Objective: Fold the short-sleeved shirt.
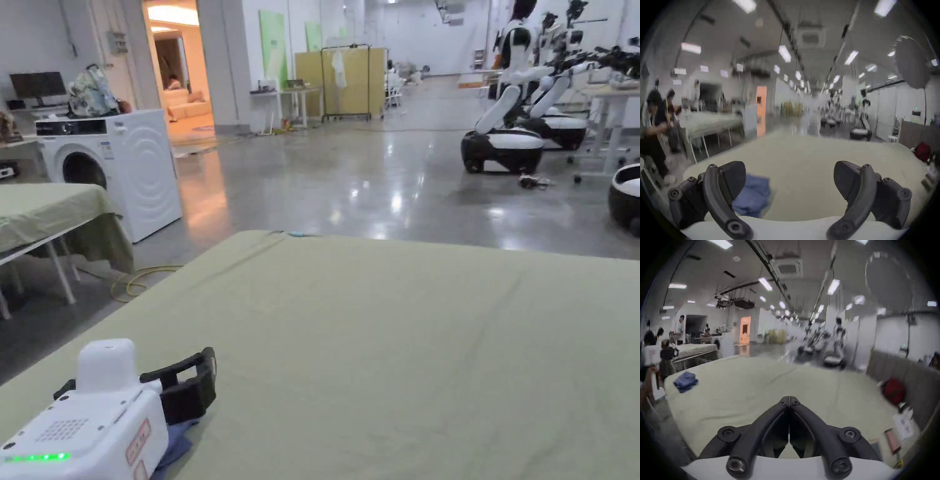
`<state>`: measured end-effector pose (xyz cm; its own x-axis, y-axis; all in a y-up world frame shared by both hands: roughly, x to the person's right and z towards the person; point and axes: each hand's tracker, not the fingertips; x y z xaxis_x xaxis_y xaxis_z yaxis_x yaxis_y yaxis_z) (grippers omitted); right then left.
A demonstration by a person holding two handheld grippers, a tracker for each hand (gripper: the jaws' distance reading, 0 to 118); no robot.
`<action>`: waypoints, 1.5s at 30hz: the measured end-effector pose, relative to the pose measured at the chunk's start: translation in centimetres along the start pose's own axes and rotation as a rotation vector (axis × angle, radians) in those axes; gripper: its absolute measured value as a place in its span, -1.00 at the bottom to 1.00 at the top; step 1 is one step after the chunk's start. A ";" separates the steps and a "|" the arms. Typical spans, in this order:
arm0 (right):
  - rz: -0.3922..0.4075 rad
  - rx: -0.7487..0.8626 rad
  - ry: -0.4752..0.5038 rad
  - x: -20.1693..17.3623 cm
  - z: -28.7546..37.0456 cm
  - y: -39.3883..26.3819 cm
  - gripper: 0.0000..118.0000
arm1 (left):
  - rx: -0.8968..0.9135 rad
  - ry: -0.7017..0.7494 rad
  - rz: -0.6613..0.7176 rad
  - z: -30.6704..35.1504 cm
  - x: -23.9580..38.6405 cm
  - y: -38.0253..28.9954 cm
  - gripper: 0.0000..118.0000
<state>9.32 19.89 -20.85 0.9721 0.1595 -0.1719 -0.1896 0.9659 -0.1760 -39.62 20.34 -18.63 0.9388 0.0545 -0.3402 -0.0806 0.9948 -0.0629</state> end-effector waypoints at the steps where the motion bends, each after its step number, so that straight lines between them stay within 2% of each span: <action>1: 0.014 0.043 -0.024 0.1 0.8 0.6 -0.95 | 0.085 -0.023 -0.043 1.6 2.8 0.0 0.87; 3: 0.034 0.127 -0.063 0.4 2.1 1.6 -0.95 | 0.137 -0.051 -0.066 3.9 8.1 0.4 0.87; 5: 0.037 0.172 -0.096 0.4 3.0 2.1 -0.95 | 0.157 -0.132 -0.019 6.0 12.8 0.9 0.78; 6: 0.031 0.189 -0.117 0.6 3.2 2.2 -0.95 | 0.152 -0.180 0.016 7.0 14.5 1.3 0.43; 7: 0.022 0.197 -0.124 0.7 3.5 2.2 -0.95 | 0.187 -0.237 0.022 7.8 16.2 1.5 -0.29; 8: 0.007 0.184 -0.130 1.0 3.7 2.3 -0.95 | 0.181 -0.302 -0.040 8.0 17.8 2.0 -1.00; 10: -0.023 0.171 -0.161 1.6 4.1 2.1 -0.95 | 0.182 -0.300 -0.126 8.3 20.3 2.2 -1.00; 11: -0.042 0.175 -0.186 2.0 4.5 1.8 -0.95 | 0.167 -0.331 -0.124 8.5 20.8 2.6 -1.00; 15: -0.080 0.155 -0.233 3.4 5.7 1.4 -0.95 | 0.186 -0.303 -0.089 8.5 21.9 2.6 -1.00; 18: -0.082 0.156 -0.249 4.0 6.2 1.3 -0.95 | 0.160 -0.277 -0.114 7.4 22.0 1.5 -1.00; 20: -0.098 0.162 -0.261 4.1 6.5 1.3 -0.95 | 0.089 -0.254 -0.184 6.5 22.2 0.7 -1.00; 22: -0.118 0.170 -0.265 4.0 6.6 1.5 -0.95 | 0.061 -0.258 -0.166 6.2 21.6 -0.1 -1.00; 29: -0.090 0.173 -0.252 3.0 5.8 2.1 -0.95 | 0.027 -0.259 -0.132 6.3 20.1 -0.5 -1.00; 30: -0.098 0.181 -0.256 2.8 5.7 2.1 -0.94 | 0.035 -0.257 -0.120 6.4 19.9 -0.5 -0.98; 32: -0.116 0.187 -0.255 2.7 5.5 2.4 -0.90 | 0.044 -0.249 -0.114 6.6 19.6 -0.1 -0.76; 33: -0.125 0.197 -0.251 2.7 5.5 2.5 -0.63 | 0.048 -0.249 -0.110 6.6 19.4 0.1 -0.26; 34: -0.128 0.206 -0.239 2.7 5.6 2.7 -0.25 | 0.044 -0.247 -0.108 6.5 19.4 0.5 0.41; 35: -0.131 0.213 -0.229 2.8 5.5 2.9 0.27 | 0.033 -0.237 -0.105 6.3 19.4 0.7 0.96; 36: -0.133 0.208 -0.225 2.9 5.2 3.2 0.79 | 0.033 -0.238 -0.102 6.3 19.2 0.8 1.00; 37: -0.134 0.213 -0.215 2.9 5.1 3.3 0.87 | 0.065 -0.222 -0.101 6.9 19.5 0.7 1.00; 40: -0.129 0.246 -0.184 2.9 5.0 3.7 0.87 | 0.090 -0.201 -0.119 7.1 19.6 1.2 1.00; 42: -0.125 0.221 -0.101 3.2 4.5 4.1 0.87 | 0.084 -0.202 -0.128 7.0 20.0 1.6 1.00; 45: -0.200 0.173 0.019 3.7 3.8 4.6 0.87 | 0.092 -0.221 -0.120 7.3 19.9 1.9 1.00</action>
<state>12.61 25.70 -18.64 0.9848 -0.0408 -0.1689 0.0344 0.9986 -0.0405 -18.71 23.98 -18.70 0.9909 -0.0563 -0.1219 0.0565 0.9984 -0.0017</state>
